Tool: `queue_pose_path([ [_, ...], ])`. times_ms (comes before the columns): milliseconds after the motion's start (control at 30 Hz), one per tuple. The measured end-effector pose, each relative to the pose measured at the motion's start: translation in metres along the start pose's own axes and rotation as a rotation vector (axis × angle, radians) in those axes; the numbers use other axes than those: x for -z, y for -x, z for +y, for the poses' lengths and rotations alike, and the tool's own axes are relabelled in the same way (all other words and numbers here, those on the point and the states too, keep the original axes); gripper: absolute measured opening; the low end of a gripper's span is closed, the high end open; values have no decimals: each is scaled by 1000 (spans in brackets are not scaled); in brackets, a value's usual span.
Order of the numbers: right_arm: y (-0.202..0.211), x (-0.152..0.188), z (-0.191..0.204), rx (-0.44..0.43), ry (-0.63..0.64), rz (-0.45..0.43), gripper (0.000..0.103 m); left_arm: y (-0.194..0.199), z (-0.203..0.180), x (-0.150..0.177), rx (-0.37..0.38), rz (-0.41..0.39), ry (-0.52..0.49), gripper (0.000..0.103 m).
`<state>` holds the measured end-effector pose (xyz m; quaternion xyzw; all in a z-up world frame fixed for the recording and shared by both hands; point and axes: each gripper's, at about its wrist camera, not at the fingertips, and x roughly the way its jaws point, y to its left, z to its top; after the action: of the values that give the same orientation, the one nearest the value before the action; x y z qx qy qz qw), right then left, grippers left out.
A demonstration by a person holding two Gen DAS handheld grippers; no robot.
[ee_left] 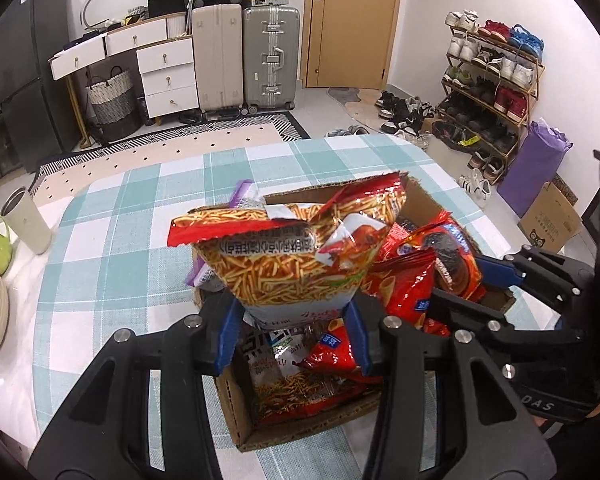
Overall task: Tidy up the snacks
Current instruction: 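Lower both packs into the box and open both tools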
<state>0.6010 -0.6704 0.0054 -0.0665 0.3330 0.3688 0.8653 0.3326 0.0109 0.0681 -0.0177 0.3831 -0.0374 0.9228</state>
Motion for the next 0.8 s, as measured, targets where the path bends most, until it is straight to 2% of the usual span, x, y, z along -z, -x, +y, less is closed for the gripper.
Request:
queue_pose_path([
  [567, -2, 0, 1, 8, 10, 24, 43, -17, 9, 15, 11, 12, -2, 43],
  [767, 4, 1, 1, 8, 18, 13, 50, -15, 15, 15, 26, 10, 29, 44],
  [800, 5, 1, 0, 7, 15, 9, 53, -14, 16, 14, 21, 7, 28, 48],
])
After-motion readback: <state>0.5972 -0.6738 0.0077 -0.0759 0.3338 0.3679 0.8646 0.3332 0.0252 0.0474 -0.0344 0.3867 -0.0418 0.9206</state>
